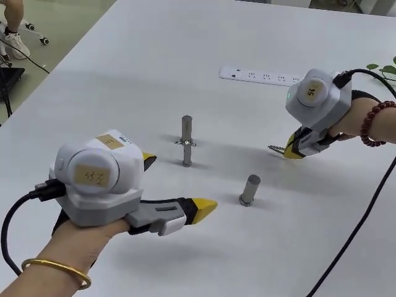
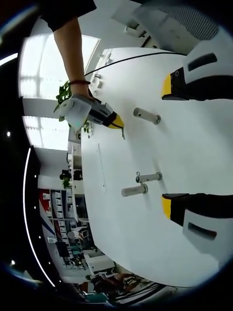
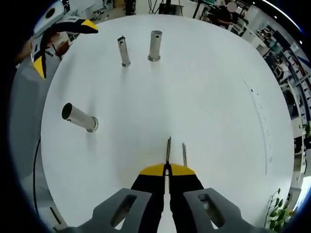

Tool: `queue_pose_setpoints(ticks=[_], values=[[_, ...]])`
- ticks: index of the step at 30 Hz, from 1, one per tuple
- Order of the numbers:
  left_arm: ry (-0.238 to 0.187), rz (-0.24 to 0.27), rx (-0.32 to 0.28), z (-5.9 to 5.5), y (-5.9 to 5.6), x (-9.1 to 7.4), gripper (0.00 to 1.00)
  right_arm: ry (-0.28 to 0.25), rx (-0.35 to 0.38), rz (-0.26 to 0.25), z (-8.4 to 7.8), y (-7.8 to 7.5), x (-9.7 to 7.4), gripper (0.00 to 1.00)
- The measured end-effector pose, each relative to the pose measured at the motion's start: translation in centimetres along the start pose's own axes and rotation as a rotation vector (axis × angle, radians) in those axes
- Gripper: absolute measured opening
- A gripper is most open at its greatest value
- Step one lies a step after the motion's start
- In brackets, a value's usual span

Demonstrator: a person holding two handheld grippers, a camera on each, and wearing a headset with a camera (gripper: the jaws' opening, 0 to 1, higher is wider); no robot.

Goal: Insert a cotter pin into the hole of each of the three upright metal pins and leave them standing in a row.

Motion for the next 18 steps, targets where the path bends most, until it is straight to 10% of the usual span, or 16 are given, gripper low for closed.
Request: queue_pose_setpoints(ticks=[18], values=[[-0.049,-0.052,-0.061,2.6,-0.3,1.3,0.49,-0.165,-0.225,-0.013,3.5,2.8,-1.7,0.0]])
Point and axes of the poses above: the centre of the closed fingertips' face, and the gripper's own axes: x roughly forward along the fingers, y roughly to its left, z roughly out of its top, the point moved 3 cm from there along -x, roughly backward along the fingers, and after that the axes turned 7 degrees about x, right-handed, at the moved point
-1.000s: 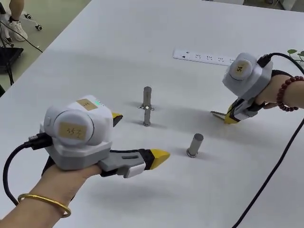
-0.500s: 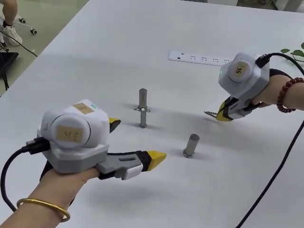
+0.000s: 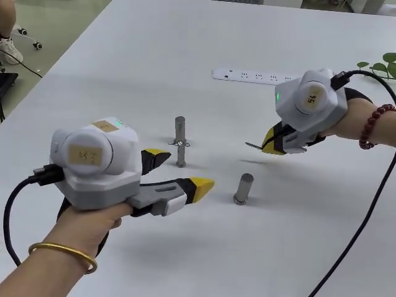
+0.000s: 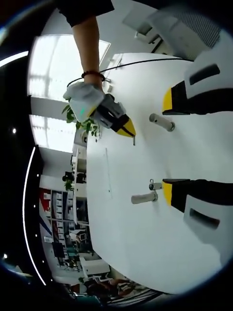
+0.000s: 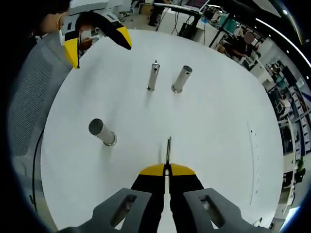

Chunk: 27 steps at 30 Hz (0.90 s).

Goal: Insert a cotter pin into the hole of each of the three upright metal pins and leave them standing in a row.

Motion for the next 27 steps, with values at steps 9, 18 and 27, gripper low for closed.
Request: queue_pose_setpoints(ticks=[9,18,27], values=[[0.024,-0.025,-0.067,0.6,-0.1,1.7,0.39,-0.048,-0.046,-0.006,1.3,0.8,-0.6,0.0],[0.012,-0.055,-0.168,1.6,-0.1,3.2,0.32,-0.104,-0.104,-0.015,3.1,1.7,-1.5,0.0],[0.017,-0.085,-0.236,1.8,-0.6,3.6,0.22,-0.149,-0.17,-0.018,4.7,2.2,-1.9,0.0]])
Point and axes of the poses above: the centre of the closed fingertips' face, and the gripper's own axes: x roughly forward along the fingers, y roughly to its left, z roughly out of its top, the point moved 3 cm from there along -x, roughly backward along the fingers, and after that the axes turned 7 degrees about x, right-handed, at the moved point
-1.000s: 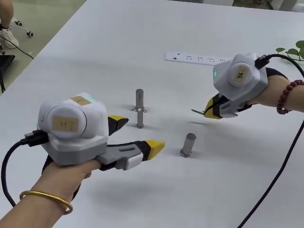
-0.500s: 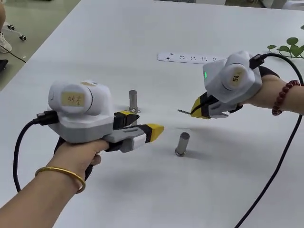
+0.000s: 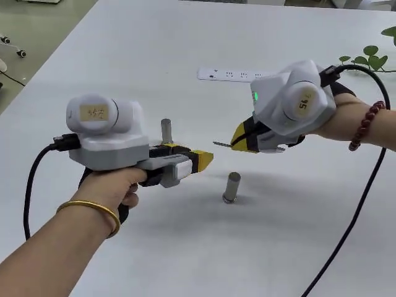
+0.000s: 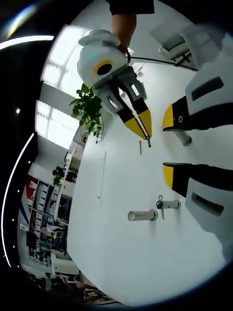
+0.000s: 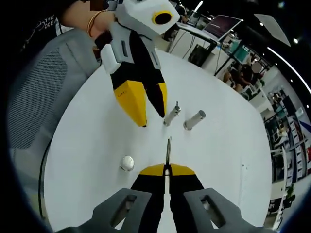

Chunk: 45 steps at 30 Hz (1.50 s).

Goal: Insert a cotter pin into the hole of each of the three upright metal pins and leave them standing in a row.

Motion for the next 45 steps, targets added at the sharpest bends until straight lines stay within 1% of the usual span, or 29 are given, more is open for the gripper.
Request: queue_pose_setpoints(ticks=[3,6,9,15,19,24,29,34,35,38,40,41,42,44,45], values=[[0.0,-0.004,-0.022,0.1,-0.1,0.0,0.21,-0.02,-0.022,0.004,0.8,0.4,-0.1,0.0],[-0.006,-0.013,-0.041,0.2,-0.2,0.0,0.16,-0.034,-0.045,0.001,1.4,0.6,-0.2,0.0],[-0.015,-0.032,-0.062,0.4,-0.5,-0.1,0.12,-0.036,-0.065,0.001,1.9,1.1,-0.4,0.0],[-0.024,-0.054,-0.094,0.7,-0.9,-0.2,0.08,-0.053,-0.095,0.007,3.1,2.0,-0.8,0.0],[-0.023,-0.059,-0.109,0.6,-1.0,-0.3,0.06,-0.057,-0.112,0.014,3.5,2.3,-0.8,0.0],[-0.017,-0.059,-0.111,0.5,-1.0,-0.4,0.03,-0.067,-0.116,0.017,4.0,2.5,-1.0,0.0],[-0.017,-0.07,-0.117,0.5,-1.2,-0.4,0.01,-0.07,-0.123,0.015,4.2,2.7,-1.1,0.0],[-0.011,-0.081,-0.146,0.3,-1.4,-0.4,0.0,-0.068,-0.125,0.019,4.3,3.0,-1.1,0.0],[-0.008,-0.083,-0.141,0.3,-1.4,-0.4,0.0,-0.068,-0.123,0.021,4.3,3.0,-1.1,0.0],[-0.009,-0.092,-0.088,0.2,-1.7,-0.6,0.0,-0.072,-0.115,0.028,4.3,3.2,-1.1,0.0],[-0.014,-0.093,-0.083,0.3,-1.7,-0.6,0.0,-0.077,-0.103,0.029,4.3,3.2,-1.1,0.0],[-0.012,-0.096,-0.082,0.2,-1.8,-0.6,0.0,-0.082,-0.068,0.043,4.3,3.3,-1.2,0.0],[-0.018,-0.099,-0.067,0.3,-1.8,-0.6,0.0,-0.081,-0.04,0.043,4.2,3.3,-1.2,0.0],[-0.014,-0.102,-0.055,0.2,-1.9,-0.7,0.0,-0.082,-0.039,0.047,4.2,3.3,-1.2,0.0],[-0.013,-0.105,-0.049,0.2,-1.9,-0.6,0.0,-0.084,-0.025,0.051,4.2,3.4,-1.2,0.0]])
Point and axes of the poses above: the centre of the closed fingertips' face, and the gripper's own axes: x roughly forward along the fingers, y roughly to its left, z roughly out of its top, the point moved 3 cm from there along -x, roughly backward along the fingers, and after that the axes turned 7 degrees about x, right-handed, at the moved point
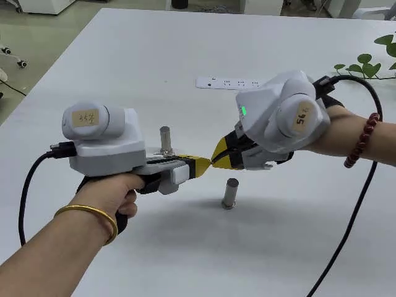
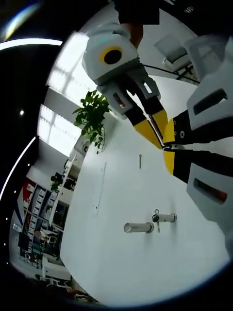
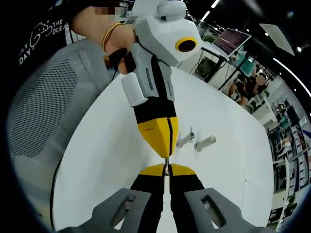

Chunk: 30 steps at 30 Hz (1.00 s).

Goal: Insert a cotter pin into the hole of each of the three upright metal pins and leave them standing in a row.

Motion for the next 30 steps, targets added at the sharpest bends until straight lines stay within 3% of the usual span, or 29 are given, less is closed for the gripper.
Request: queue_pose_setpoints(ticks=[6,11,16,23,26,30], values=[[0.016,-0.008,0.028,-0.3,0.0,-0.1,0.0,-0.032,0.136,0.025,-0.3,0.1,0.1,0.0],[0.028,-0.01,0.076,-0.8,0.2,-0.5,0.0,-0.097,0.326,0.066,-0.6,-0.2,-0.2,0.03],[0.03,-0.029,0.118,-1.2,0.3,-1.2,0.0,-0.15,0.492,0.118,-1.0,0.5,-0.6,0.07],[0.001,-0.095,0.18,-1.1,-0.4,-2.1,0.0,-0.222,0.622,0.174,-1.3,1.3,-1.3,0.1],[0.002,-0.13,0.22,-1.3,-0.9,-2.5,0.0,-0.259,0.693,0.242,-0.9,2.4,-1.6,0.1],[-0.008,-0.166,0.208,-1.6,-1.3,-2.9,0.0,-0.275,0.716,0.282,-0.8,3.3,-1.9,0.1]])
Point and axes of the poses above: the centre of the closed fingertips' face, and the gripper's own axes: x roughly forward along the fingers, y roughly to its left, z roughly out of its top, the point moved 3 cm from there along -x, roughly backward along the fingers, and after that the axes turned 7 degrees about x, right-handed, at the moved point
